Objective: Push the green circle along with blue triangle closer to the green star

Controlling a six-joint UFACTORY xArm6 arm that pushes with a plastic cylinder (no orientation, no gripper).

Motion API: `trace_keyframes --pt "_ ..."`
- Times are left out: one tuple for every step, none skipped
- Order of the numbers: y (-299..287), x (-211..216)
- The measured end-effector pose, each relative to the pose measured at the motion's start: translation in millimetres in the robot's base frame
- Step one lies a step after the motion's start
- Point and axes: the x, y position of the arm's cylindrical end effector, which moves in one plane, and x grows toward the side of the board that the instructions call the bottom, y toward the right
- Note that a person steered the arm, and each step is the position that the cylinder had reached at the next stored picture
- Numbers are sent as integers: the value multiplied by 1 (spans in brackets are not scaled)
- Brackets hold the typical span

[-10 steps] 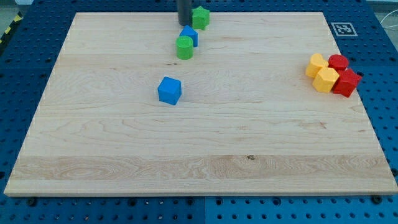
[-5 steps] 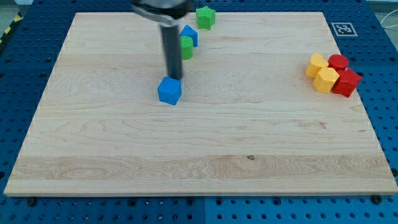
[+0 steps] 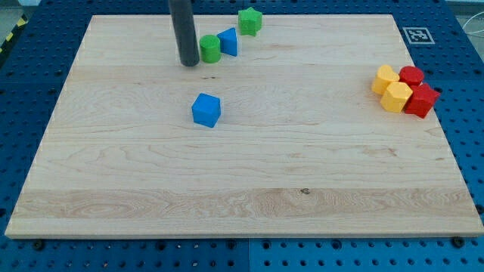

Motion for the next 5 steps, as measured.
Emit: trace_keyframes --pt "30 -2" --pt "45 -5" --pt "43 -17" --pt "47 -39" --pt "66 -40"
